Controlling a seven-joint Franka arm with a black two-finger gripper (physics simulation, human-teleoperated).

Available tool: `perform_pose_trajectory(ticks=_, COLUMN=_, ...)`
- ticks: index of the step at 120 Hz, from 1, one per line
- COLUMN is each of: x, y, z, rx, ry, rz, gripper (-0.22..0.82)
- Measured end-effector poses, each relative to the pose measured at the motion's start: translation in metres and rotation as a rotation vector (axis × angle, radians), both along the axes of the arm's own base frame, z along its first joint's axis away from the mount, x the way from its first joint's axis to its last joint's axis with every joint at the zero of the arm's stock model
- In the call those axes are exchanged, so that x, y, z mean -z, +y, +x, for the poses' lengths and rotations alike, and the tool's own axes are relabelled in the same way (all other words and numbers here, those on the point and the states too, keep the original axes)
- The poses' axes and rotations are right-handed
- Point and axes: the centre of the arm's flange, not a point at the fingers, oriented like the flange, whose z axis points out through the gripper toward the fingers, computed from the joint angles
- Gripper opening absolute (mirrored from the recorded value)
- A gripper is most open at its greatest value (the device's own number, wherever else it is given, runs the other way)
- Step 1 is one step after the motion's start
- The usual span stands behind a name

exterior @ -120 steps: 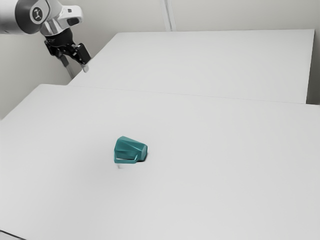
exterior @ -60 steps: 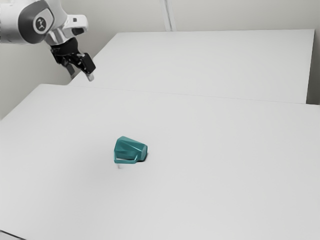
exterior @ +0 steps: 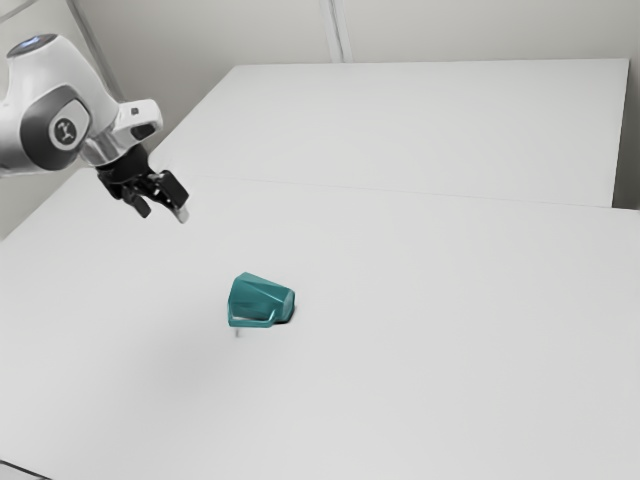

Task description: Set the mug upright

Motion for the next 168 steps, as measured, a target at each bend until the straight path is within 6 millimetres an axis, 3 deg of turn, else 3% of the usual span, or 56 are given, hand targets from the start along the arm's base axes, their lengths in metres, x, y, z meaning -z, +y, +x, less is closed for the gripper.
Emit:
perform_pose_trajectory(ticks=47, x=0.074, y=0.034, z=-0.025, rx=-0.169, ry=0.036, rz=-0.284, gripper=0.58)
perform_pose_trajectory(ticks=65, x=0.094, y=0.051, z=-0.027, rx=-0.201, ry=0.028, rz=-0.373, gripper=0.58)
perform_pose_trajectory(ticks=132, x=0.166, y=0.078, z=-0.018, rx=-0.184, ry=0.002, rz=-0.657, gripper=0.58)
perform_pose_trajectory(ticks=168, x=0.201, y=0.086, z=-0.001, rx=-0.127, ry=-0.01, rz=-0.721, gripper=0.58)
